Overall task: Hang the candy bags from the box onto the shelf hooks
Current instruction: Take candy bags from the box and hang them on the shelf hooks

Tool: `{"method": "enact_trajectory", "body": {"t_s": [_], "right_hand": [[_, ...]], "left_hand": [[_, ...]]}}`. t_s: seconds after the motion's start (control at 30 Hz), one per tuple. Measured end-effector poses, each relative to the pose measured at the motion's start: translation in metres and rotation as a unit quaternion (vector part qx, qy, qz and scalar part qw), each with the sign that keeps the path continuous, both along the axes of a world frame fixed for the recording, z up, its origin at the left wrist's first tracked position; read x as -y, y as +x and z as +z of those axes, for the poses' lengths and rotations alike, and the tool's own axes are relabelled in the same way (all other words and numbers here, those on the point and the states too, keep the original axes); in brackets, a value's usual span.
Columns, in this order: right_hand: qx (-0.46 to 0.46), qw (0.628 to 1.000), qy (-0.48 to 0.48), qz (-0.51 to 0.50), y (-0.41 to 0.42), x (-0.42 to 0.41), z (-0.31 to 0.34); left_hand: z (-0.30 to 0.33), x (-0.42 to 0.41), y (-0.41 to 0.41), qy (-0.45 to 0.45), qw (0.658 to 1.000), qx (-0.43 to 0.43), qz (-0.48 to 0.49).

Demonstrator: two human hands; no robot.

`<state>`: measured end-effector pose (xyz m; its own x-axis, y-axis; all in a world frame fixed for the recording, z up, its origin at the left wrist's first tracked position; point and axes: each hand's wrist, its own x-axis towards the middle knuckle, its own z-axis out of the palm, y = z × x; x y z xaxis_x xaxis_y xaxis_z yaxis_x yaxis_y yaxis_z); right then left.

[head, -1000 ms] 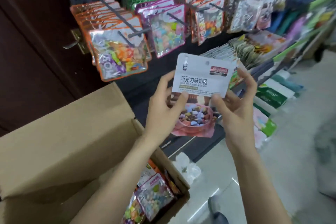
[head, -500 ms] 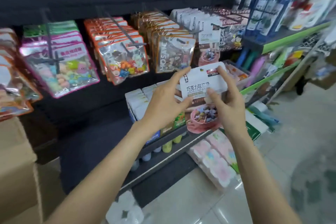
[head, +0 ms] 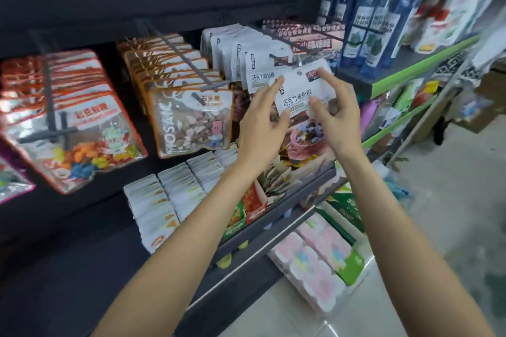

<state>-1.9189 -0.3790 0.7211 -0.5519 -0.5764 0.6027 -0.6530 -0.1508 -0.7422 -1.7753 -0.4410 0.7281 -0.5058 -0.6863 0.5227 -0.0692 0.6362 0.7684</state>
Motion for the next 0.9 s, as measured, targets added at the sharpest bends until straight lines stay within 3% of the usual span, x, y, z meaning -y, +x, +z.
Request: {"method": "enact_trajectory", "body": {"t_s": [0.3, 0.6, 0.73, 0.83, 0.9], "right_hand": [[-0.027, 0.999, 0.021, 0.023, -0.037, 0.033, 0.012], [-0.056, 0.994, 0.064, 0.075, -0.051, 0.042, 0.005], [-0.158, 0.984, 0.083, 0.014, -0.051, 0.072, -0.001], [-0.245, 0.957, 0.146, -0.051, -0.049, 0.096, -0.011], [-0.263, 0.941, 0.190, -0.092, -0.044, 0.102, -0.016]], "left_hand": [[-0.002, 0.036, -0.034, -0.030, 0.997, -0.070, 0.029], [-0.020, 0.040, -0.034, -0.011, 0.995, -0.072, 0.063], [-0.020, 0.052, -0.041, -0.034, 0.993, 0.022, 0.107], [-0.017, 0.053, -0.048, -0.070, 0.982, 0.115, 0.132], [-0.015, 0.049, -0.051, -0.070, 0.978, 0.133, 0.141]]}}
